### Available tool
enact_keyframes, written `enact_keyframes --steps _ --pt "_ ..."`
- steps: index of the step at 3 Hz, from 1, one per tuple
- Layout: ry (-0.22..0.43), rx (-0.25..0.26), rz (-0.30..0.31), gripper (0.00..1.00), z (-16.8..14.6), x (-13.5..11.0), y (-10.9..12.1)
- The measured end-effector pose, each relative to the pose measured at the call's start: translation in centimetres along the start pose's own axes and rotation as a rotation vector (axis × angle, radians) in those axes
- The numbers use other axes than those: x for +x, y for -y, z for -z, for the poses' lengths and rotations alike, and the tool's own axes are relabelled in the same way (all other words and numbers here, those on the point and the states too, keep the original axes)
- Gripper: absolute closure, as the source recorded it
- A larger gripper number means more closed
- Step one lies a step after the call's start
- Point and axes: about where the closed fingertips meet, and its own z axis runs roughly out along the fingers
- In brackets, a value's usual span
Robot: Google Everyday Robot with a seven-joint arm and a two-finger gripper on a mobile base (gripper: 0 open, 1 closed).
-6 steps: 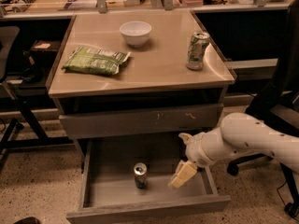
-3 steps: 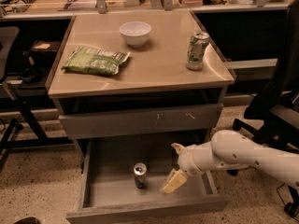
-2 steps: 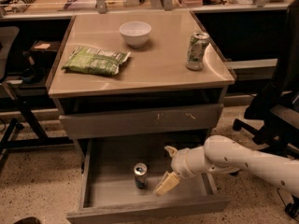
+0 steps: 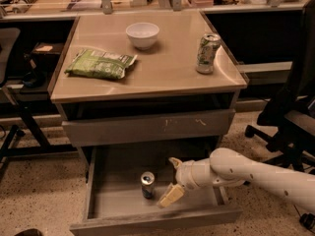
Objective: Pick redbull can from middle drawer and place on counter
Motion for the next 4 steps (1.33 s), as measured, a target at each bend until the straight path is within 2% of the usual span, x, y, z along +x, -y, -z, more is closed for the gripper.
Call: enact_keyframes --steps 1,2,3,4 --pt "0.021 -0.014 -0.003 0.00 -0.8 0.7 -0.1" --pt "0.058 -0.052 0.007 0.00 -2.8 0.9 0.2" --pt "0.098 -0.096 -0.020 0.00 -5.5 1.7 0.6" --pt "0.099 -0.098 -0.022 0.00 -5.6 1.8 0.7"
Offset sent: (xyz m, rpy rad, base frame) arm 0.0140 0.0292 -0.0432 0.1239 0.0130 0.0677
